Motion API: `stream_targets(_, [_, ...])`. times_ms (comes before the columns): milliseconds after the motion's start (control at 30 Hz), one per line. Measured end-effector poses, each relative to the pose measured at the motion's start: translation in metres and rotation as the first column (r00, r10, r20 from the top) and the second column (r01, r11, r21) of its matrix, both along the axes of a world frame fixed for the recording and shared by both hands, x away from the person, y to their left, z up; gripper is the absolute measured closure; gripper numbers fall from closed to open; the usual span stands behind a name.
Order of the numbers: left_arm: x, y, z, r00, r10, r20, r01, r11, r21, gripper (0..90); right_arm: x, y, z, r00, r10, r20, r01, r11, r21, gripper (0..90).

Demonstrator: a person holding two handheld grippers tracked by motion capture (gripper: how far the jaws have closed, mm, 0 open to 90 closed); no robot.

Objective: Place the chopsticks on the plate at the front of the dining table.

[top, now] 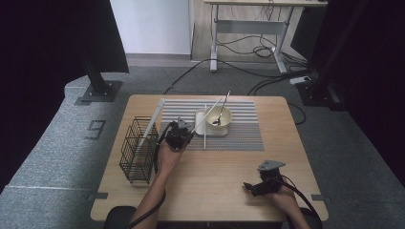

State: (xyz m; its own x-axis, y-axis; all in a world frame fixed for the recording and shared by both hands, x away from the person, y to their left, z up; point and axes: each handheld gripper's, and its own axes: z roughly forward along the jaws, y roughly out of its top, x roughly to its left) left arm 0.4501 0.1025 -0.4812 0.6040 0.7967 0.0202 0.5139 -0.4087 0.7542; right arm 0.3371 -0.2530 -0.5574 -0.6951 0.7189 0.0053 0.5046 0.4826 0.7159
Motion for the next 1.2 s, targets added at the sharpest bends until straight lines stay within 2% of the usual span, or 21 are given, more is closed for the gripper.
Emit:
stream_targets(233, [0.01,0.001,-0.006,0.9995,0.026,-0.015,-0.026,0.9994,0.024,85.6,0.0,0.0,0.0,1.0,0.001,0.002,-0.001,1.0,0.0,0.0])
stream_targets(400, [0.017,0.002,-0.01,0.9986,0.043,-0.029,-0.042,0.9988,0.025,85.5,0.0,0.0,0.0,1.0,0.001,0.002,-0.001,1.0,0.0,0.0])
stream_targets(567, [0.023,0.002,-0.015,0.9976,0.056,-0.041,-0.054,0.9971,0.054,85.5,0.0,0.0,0.0,1.0,0.001,0.002,-0.001,1.0,0.0,0.0])
stream_targets(1200, [0.036,0.002,-0.033,0.9909,0.097,-0.094,-0.09,0.9932,0.073,85.4,0.0,0.0,0.0,1.0,0.001,0.002,-0.001,1.0,0.0,0.0])
